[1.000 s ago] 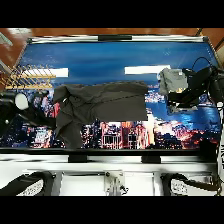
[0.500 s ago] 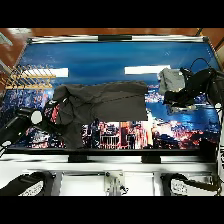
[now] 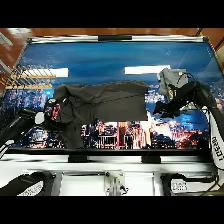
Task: Fold the shirts.
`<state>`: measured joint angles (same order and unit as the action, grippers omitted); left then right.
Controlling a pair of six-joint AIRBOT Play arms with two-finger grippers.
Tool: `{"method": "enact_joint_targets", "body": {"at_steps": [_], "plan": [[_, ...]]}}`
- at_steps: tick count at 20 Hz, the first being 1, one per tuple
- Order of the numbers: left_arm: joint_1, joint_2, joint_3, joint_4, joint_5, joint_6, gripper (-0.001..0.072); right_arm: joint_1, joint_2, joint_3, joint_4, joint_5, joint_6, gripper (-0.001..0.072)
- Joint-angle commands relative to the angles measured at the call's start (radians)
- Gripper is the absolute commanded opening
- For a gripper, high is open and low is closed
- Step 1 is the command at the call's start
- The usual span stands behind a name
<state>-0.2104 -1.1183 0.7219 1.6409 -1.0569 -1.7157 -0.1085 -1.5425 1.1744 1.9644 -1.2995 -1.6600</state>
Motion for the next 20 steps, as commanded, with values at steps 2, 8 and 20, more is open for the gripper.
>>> {"method": "enact_joint_targets", "body": {"at_steps": [2, 8, 20], "plan": [[0.000, 0.029, 0.004, 0.027, -0.010, 0.004, 0.0029, 0.014, -0.038, -0.011, 0.058, 0.065, 0.018, 0.0548], [0.000, 0.097, 0.004, 0.026, -0.032, 0.004, 0.0029, 0.108, -0.106, -0.011, 0.074, 0.079, 0.016, 0.0547], [-0.002, 0.262, 0.336, -0.076, -0.032, 0.004, 0.0029, 0.151, 0.003, 0.157, 0.199, 0.064, -0.037, 0.0066]]}}
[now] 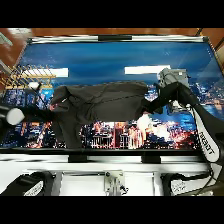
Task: Fold the shirts.
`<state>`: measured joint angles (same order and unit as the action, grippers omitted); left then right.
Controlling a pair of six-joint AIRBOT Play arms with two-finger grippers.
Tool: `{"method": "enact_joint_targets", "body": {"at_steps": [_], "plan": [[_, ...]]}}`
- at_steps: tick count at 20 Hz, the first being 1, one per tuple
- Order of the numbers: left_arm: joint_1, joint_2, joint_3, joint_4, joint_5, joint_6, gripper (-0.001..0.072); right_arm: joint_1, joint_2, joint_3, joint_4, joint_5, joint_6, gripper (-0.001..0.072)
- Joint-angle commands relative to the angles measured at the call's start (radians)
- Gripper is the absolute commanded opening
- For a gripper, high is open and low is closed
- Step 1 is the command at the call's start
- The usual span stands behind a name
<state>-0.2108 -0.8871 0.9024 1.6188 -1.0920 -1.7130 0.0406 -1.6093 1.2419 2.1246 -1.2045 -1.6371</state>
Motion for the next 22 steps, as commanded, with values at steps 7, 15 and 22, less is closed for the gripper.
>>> {"method": "enact_joint_targets", "body": {"at_steps": [7, 15, 22], "plan": [[0.050, 0.125, 0.884, -0.045, 0.013, 0.065, 0.0029, 0.002, 0.542, 0.604, -0.172, 0.171, -0.174, 0.0066], [0.068, 0.314, 1.107, -0.017, 0.149, 0.050, 0.0030, 0.002, 0.919, 0.647, -0.405, 0.280, -0.037, 0.0066], [0.067, 0.305, 0.994, 0.122, 0.104, 0.064, 0.0030, 0.002, 0.874, 0.646, -0.515, 0.082, 0.032, 0.0066]]}}
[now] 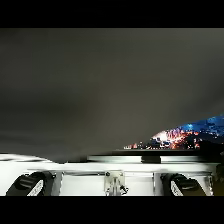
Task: Fold the shirts.
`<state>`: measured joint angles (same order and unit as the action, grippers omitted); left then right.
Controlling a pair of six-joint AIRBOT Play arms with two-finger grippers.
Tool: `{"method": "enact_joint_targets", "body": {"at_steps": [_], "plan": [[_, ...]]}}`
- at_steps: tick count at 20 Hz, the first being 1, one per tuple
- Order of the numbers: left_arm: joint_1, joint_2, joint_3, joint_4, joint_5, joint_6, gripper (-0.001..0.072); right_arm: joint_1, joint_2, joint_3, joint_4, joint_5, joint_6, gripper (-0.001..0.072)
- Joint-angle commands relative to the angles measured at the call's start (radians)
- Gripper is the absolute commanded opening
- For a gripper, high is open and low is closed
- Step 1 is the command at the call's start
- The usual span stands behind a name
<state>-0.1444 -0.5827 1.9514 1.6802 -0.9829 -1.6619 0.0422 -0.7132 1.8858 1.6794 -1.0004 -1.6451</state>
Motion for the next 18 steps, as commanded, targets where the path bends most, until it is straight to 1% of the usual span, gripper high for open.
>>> {"method": "enact_joint_targets", "body": {"at_steps": [1, 2, 3, 4, 5, 6, 8, 10, 11, 13, 15, 17, 18], "plan": [[0.001, -0.003, -0.097, 0.060, -0.005, 0.048, 0.0029, 0.000, -0.059, 0.002, -0.090, -0.220, 0.054, 0.0066], [0.001, -0.007, -0.146, 0.060, -0.005, 0.074, 0.0030, 0.000, -0.103, -0.001, -0.101, -0.317, 0.056, 0.0067], [0.001, -0.013, -0.207, 0.060, -0.006, 0.080, 0.0030, 0.000, -0.156, -0.013, -0.113, -0.412, 0.056, 0.0066], [0.001, -0.021, -0.278, 0.060, -0.008, 0.080, 0.0029, 0.000, -0.207, -0.036, -0.122, -0.473, 0.057, 0.0067], [0.001, -0.032, -0.353, 0.060, -0.009, 0.080, 0.0030, 0.000, -0.261, -0.076, -0.123, -0.494, 0.061, 0.0066], [0.001, -0.048, -0.442, 0.060, -0.005, 0.080, 0.0029, 0.000, -0.312, -0.119, -0.122, -0.480, 0.069, 0.0067], [0.002, -0.102, -0.616, 0.060, 0.032, 0.079, 0.0029, 0.000, -0.431, -0.211, -0.105, -0.387, 0.093, 0.0066], [0.003, -0.183, -0.753, 0.060, 0.119, 0.071, 0.0030, 0.000, -0.573, -0.267, -0.072, -0.266, 0.102, 0.0067], [0.010, -0.241, -0.803, 0.059, 0.174, 0.053, 0.0030, 0.000, -0.654, -0.269, -0.054, -0.213, 0.103, 0.0067], [0.035, -0.378, -0.836, 0.057, 0.236, -0.030, 0.0030, 0.000, -0.785, -0.269, -0.013, -0.098, 0.121, 0.0067], [0.063, -0.509, -0.835, 0.051, 0.307, -0.134, 0.0030, 0.000, -0.874, -0.269, 0.032, 0.030, 0.154, 0.0067], [0.076, -0.609, -0.835, 0.006, 0.392, -0.192, 0.0030, 0.000, -0.930, -0.269, 0.070, 0.165, 0.176, 0.0067], [0.075, -0.649, -0.835, -0.027, 0.436, -0.195, 0.0030, 0.000, -0.951, -0.269, 0.079, 0.227, 0.189, 0.0067]]}}
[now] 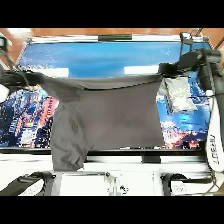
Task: Fold the shirts.
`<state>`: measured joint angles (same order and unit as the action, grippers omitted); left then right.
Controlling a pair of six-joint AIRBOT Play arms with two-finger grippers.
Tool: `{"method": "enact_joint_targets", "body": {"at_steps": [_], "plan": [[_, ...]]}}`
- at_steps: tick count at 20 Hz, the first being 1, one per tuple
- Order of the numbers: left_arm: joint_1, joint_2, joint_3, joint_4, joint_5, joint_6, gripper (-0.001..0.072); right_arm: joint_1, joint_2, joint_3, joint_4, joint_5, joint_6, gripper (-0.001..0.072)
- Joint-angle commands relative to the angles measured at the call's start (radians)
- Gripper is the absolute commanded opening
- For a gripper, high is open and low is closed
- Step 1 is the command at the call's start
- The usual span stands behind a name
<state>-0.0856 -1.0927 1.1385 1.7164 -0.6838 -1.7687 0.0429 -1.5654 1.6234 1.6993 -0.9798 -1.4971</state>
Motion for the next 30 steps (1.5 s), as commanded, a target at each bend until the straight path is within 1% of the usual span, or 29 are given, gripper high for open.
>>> {"method": "enact_joint_targets", "body": {"at_steps": [1, 3, 5, 6, 7, 8, 9, 10, 11, 12, 14, 15, 16, 17, 18, 19, 20, 22, 23, 24, 28, 30], "plan": [[0.013, -0.177, -0.019, -0.101, 0.174, -0.088, 0.0030, 0.000, -0.116, -0.007, 0.064, 0.259, 0.072, 0.0067], [0.002, -0.240, -0.016, -0.180, 0.236, -0.089, 0.0030, 0.000, -0.149, -0.007, 0.082, 0.303, 0.135, 0.0067], [-0.002, -0.287, -0.016, -0.278, 0.238, -0.089, 0.0030, 0.000, -0.174, -0.007, 0.114, 0.263, 0.151, 0.0068], [0.003, -0.301, -0.016, -0.343, 0.209, -0.088, 0.0032, 0.000, -0.177, -0.007, 0.138, 0.231, 0.148, 0.0113], [0.014, -0.301, -0.015, -0.403, 0.155, -0.088, 0.0105, 0.000, -0.168, -0.006, 0.155, 0.197, 0.138, 0.0353], [0.031, -0.296, -0.005, -0.436, 0.071, -0.085, 0.0349, -0.005, -0.145, -0.006, 0.174, 0.159, 0.093, 0.0550], [0.058, -0.291, 0.026, -0.437, -0.063, -0.068, 0.0636, -0.013, -0.109, 0.002, 0.175, 0.092, 0.015, 0.0558], [0.095, -0.292, 0.070, -0.437, -0.218, -0.020, 0.0698, -0.026, -0.069, 0.017, 0.150, -0.006, -0.078, 0.0558], [0.138, -0.292, 0.114, -0.437, -0.371, 0.059, 0.0697, -0.039, -0.026, 0.025, 0.098, -0.113, -0.170, 0.0557], [0.190, -0.292, 0.159, -0.435, -0.526, 0.137, 0.0684, -0.055, 0.023, 0.026, 0.013, -0.232, -0.231, 0.0555], [0.285, -0.288, 0.203, -0.435, -0.778, 0.254, 0.0674, -0.099, 0.092, 0.026, -0.134, -0.454, -0.244, 0.0555], [0.326, -0.277, 0.187, -0.435, -0.868, 0.292, 0.0674, -0.135, 0.116, 0.019, -0.136, -0.528, -0.240, 0.0555], [0.359, -0.257, 0.151, -0.439, -0.916, 0.302, 0.0674, -0.184, 0.150, -0.010, -0.081, -0.545, -0.229, 0.0554], [0.387, -0.223, 0.090, -0.454, -0.925, 0.330, 0.0674, -0.237, 0.188, -0.053, -0.035, -0.554, -0.235, 0.0555], [0.414, -0.173, 0.003, -0.474, -0.899, 0.358, 0.0669, -0.286, 0.227, -0.106, -0.013, -0.550, -0.235, 0.0555], [0.437, -0.127, -0.084, -0.494, -0.854, 0.378, 0.0578, -0.328, 0.262, -0.160, 0.001, -0.535, -0.235, 0.0554], [0.459, -0.087, -0.172, -0.522, -0.810, 0.411, 0.0466, -0.369, 0.294, -0.216, 0.020, -0.519, -0.235, 0.0554], [0.497, -0.069, -0.275, -0.568, -0.776, 0.457, 0.0465, -0.418, 0.332, -0.301, 0.056, -0.505, -0.236, 0.0555], [0.510, -0.077, -0.304, -0.593, -0.770, 0.479, 0.0506, -0.427, 0.337, -0.330, 0.060, -0.499, -0.236, 0.0554], [0.515, -0.088, -0.324, -0.600, -0.758, 0.501, 0.0564, -0.426, 0.337, -0.348, 0.060, -0.492, -0.237, 0.0555], [0.515, -0.153, -0.366, -0.599, -0.746, 0.595, 0.0557, -0.425, 0.336, -0.389, 0.114, -0.447, -0.245, 0.0555], [0.514, -0.183, -0.370, -0.598, -0.732, 0.644, 0.0533, -0.425, 0.336, -0.389, 0.117, -0.439, -0.248, 0.0554]]}}
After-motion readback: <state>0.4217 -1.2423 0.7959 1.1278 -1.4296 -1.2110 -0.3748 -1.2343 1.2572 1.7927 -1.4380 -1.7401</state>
